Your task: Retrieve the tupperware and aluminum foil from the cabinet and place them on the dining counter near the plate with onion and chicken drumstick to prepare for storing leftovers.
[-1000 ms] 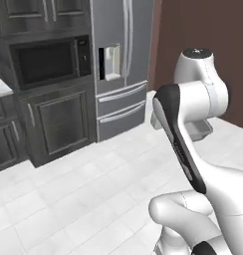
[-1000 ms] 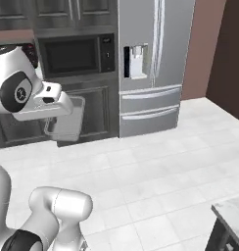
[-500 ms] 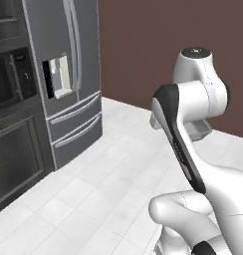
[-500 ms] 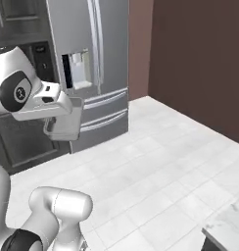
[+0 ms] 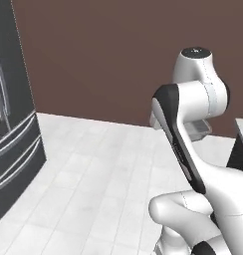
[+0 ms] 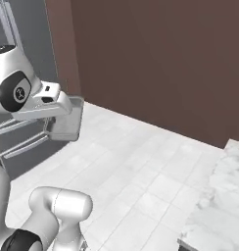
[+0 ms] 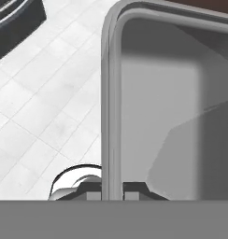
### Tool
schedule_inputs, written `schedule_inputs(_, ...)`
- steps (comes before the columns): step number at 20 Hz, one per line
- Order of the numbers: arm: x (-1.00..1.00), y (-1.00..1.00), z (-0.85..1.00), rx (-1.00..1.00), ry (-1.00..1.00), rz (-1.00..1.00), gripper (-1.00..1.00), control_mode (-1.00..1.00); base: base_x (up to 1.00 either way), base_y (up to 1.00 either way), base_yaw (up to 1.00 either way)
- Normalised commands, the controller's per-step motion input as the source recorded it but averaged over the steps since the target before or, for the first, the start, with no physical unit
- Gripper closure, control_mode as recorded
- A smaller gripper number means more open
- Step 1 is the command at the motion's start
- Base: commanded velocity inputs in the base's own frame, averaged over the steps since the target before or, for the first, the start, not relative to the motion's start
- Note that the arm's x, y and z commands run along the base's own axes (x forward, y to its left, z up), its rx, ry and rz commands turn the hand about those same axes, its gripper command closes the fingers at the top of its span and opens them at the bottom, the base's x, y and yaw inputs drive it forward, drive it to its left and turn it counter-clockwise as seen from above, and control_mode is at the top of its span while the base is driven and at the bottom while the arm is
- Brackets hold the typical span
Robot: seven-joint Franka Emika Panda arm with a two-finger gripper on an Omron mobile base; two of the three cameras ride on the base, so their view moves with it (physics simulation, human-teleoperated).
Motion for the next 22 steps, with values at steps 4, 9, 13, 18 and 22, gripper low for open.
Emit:
schedule_inputs(4, 0.00, 0.00, 0.00, 0.00, 0.00, 0.00, 1.00, 1.00, 0.97, 0.00, -0.53)
schedule_inputs(9, 0.00, 0.00, 0.00, 0.00, 0.00, 0.00, 1.00, 1.00, 1.00, 0.07, -0.46)
schedule_inputs(13, 0.00, 0.00, 0.00, 0.00, 0.00, 0.00, 1.00, 1.00, 1.00, 0.20, -0.40)
schedule_inputs(18, 0.00, 0.00, 0.00, 0.00, 0.00, 0.00, 1.00, 1.00, 1.00, 0.39, -0.40)
schedule_inputs(22, 0.00, 0.00, 0.00, 0.00, 0.00, 0.00, 1.00, 1.00, 1.00, 0.46, -0.42)
